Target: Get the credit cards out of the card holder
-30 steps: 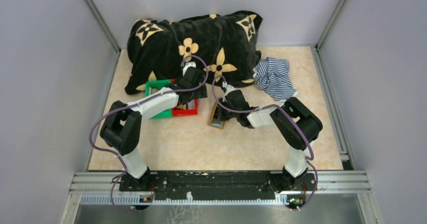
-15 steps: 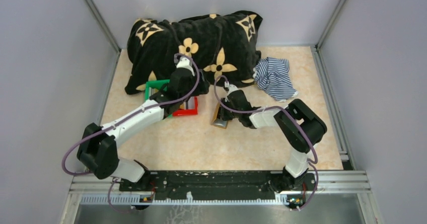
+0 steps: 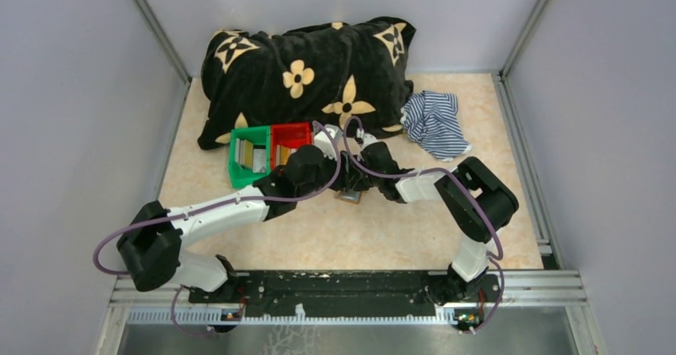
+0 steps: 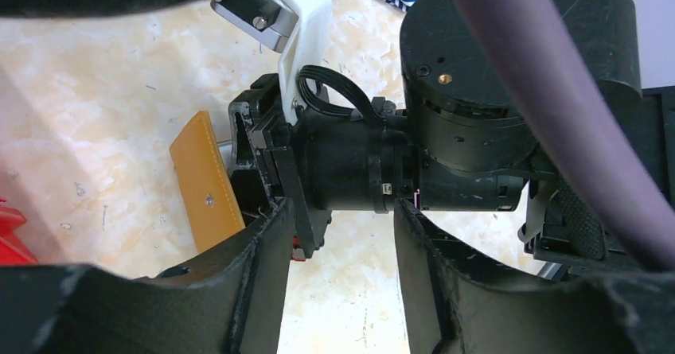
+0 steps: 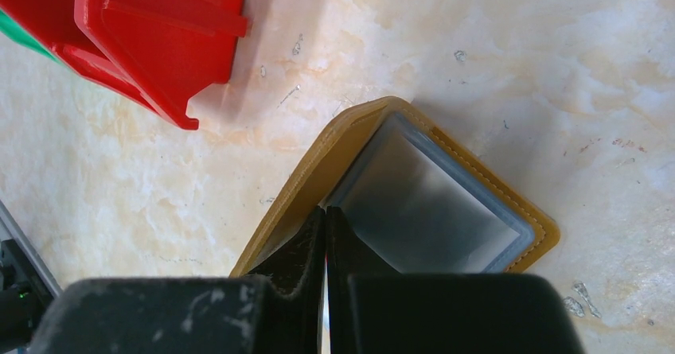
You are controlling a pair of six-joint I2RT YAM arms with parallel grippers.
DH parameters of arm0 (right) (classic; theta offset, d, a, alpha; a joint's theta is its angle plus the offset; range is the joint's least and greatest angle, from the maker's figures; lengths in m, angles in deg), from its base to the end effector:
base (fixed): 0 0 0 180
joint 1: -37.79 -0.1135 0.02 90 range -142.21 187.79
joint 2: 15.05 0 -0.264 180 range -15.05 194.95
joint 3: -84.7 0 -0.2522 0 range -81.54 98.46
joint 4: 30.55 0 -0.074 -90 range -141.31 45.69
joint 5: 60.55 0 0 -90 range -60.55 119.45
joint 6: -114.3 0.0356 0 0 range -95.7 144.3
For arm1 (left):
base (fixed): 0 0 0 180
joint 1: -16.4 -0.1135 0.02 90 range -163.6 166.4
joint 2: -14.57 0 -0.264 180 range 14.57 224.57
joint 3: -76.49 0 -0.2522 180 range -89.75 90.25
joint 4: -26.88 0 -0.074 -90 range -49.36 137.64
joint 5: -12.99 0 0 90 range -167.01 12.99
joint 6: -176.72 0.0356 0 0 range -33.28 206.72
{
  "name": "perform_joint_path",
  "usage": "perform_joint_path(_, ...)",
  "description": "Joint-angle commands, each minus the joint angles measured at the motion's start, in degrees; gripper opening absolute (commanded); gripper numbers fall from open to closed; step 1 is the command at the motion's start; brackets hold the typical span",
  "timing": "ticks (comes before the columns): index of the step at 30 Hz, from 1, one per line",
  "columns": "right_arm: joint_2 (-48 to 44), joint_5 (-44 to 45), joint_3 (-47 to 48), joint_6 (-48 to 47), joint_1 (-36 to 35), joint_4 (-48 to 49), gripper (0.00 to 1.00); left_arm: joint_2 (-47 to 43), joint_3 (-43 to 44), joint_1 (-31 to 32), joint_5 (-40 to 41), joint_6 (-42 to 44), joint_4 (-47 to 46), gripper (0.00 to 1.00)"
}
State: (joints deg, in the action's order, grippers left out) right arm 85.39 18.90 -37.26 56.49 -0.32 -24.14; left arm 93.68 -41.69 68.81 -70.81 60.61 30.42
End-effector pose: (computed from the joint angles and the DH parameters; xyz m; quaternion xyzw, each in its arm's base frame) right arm 0.2653 0.2164 0.1390 -0.0875 0.8839 0.3273 0.3225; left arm 0.1941 -0.2458 0.2589 0.1571 0.8075 -0.3242 0.4670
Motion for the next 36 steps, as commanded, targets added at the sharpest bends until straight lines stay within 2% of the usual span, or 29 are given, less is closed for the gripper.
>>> perform_joint_path(1, -0.60, 0.32, -0.76, -0.36, 0.14, -2.95, 0.00, 0.03, -0.93, 0.23, -0.07, -0.52, -2.82, 0.54)
perform_joint_path(3, -0.41, 0.21, -0.80, -0.16, 0.09, -2.94, 0.00, 1.30, -0.73, 0.17, 0.36, -0.61, -2.36, 0.39)
perform_joint_path(5, -0.02, 0.06, -0.60, 0.09, 0.12, -2.90, 0.00, 2.44, -0.74, 0.23, 0.51, -1.12, -1.84, 0.16)
perform_joint_path(6, 0.12, 0.02, -0.51, 0.16, 0.12, -2.81, 0.00, 2.36, -0.99, 0.19, 0.56, -1.58, -1.75, 0.11)
perform_joint_path(7, 0.24, -0.01, -0.58, 0.30, 0.13, -2.70, 0.00, 1.89, -1.54, 0.16, 0.89, -2.01, -1.85, 0.11)
perform_joint_path(10, 0.36, 0.04, -0.99, 0.65, 0.16, -2.18, 0.00, -0.60, -3.31, 0.08, 3.48, -3.07, -0.97, 0.29)
perform_joint_path(12, 0.50, 0.14, -1.39, 1.00, 0.29, -1.54, 0.00, -2.67, -4.70, -0.35, 8.93, -6.11, 1.28, 0.34)
perform_joint_path(17, 1.23, -0.81, -1.64, 1.48, 0.29, -0.45, 0.00, -7.89, -10.45, -2.02, 9.95, -6.30, -2.12, 0.34)
perform_joint_path(19, 1.95, -1.37, -1.41, 1.18, 0.27, -0.28, 0.00, -5.68, -7.43, -2.02, 8.97, -4.64, 1.47, 0.31)
perform_joint_path(22, 2.13, -1.50, -1.21, 1.06, 0.31, -0.22, 0.00, -4.45, -6.26, -2.01, 6.05, -4.09, -0.31, 0.28)
perform_joint_path(28, 1.80, -1.38, -1.03, 0.74, 0.30, -0.37, 0.00, 1.26, -1.66, -1.93, 6.85, -1.56, 3.09, 0.30)
perform_joint_path(36, 2.25, -1.09, -0.86, 0.59, 0.29, -0.79, 0.00, 6.67, -0.45, -1.25, 7.44, 0.04, 4.87, 0.32)
